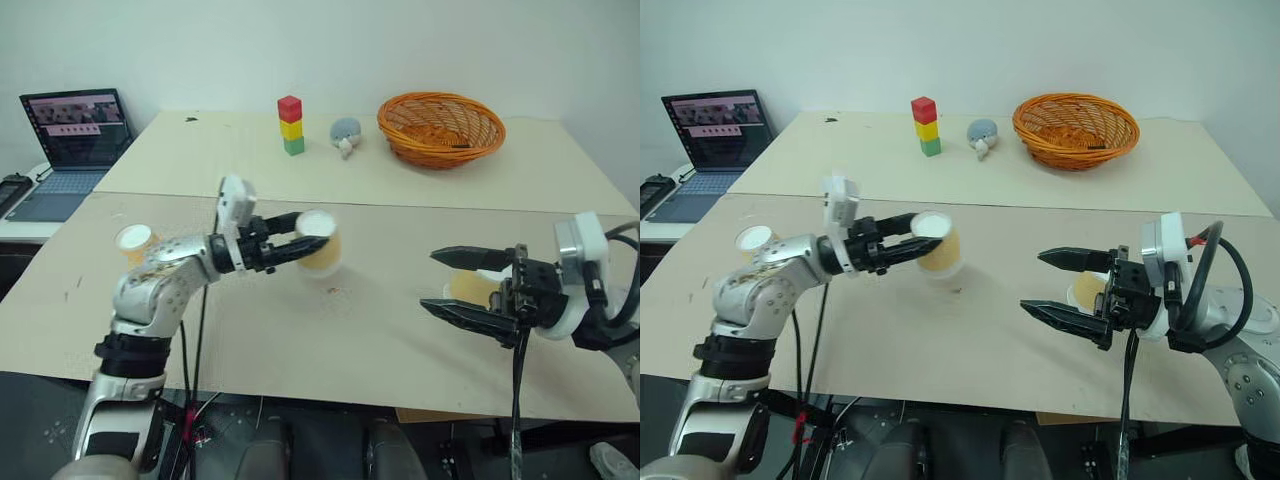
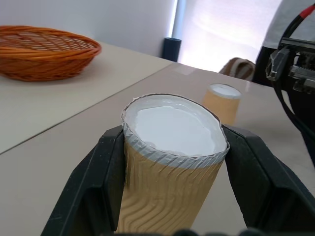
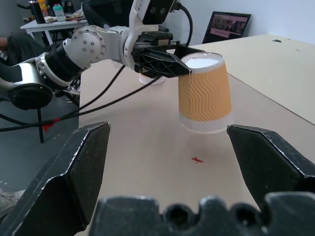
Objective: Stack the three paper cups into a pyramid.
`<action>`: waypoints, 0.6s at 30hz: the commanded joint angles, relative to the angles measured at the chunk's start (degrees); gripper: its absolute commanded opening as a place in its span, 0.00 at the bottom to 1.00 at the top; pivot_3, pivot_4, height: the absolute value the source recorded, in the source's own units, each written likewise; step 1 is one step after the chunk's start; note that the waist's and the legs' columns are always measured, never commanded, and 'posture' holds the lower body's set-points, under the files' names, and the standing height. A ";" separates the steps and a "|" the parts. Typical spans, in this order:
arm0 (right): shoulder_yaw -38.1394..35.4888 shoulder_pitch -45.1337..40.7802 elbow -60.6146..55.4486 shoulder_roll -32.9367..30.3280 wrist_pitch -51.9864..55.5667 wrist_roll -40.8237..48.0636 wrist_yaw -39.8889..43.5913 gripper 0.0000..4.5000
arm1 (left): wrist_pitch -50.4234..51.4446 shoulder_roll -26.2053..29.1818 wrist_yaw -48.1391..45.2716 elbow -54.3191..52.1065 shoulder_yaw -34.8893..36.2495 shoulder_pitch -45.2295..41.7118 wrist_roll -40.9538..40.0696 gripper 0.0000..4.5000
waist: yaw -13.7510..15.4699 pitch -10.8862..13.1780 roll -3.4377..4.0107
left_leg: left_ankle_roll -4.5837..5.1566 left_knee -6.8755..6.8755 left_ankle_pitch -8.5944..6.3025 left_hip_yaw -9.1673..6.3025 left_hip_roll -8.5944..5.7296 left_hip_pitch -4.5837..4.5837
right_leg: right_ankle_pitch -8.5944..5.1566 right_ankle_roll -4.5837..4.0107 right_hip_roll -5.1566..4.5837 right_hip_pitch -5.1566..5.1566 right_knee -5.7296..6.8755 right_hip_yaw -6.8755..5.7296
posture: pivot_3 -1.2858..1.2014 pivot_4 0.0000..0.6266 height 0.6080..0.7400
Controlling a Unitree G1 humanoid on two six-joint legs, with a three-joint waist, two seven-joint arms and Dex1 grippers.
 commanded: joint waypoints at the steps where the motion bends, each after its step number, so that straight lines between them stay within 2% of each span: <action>1: -2.89 0.85 -3.11 0.24 -0.08 2.62 -1.53 1.00 | 0.57 -0.38 -5.56 3.04 -3.65 -3.40 0.92 0.64 | 0.00 0.04 -0.01 | 0.00 -0.01 0.00 0.00 0.00 0.00 | 0.00 0.00 0.00 -0.01 -0.01 -0.01 | 0.52 0.24 0.16; 5: -4.92 3.56 -5.18 0.05 -0.04 3.89 -3.35 1.00 | -2.71 -1.45 -9.58 10.17 -7.07 -5.24 4.89 0.64 | -0.12 0.06 0.02 | 0.03 -0.03 -0.01 0.01 -0.01 0.04 | -0.04 -0.07 0.05 0.02 -0.01 -0.02 | 0.52 0.24 0.16; 18: -7.45 6.08 -7.58 -0.64 -0.29 6.35 -6.03 1.00 | -9.23 -7.31 -12.00 19.23 -7.10 -9.67 10.23 0.64 | 0.11 0.20 -0.02 | 0.12 -0.02 0.05 -0.01 -0.02 0.01 | -0.05 -0.08 0.01 0.09 -0.05 -0.04 | 0.52 0.24 0.16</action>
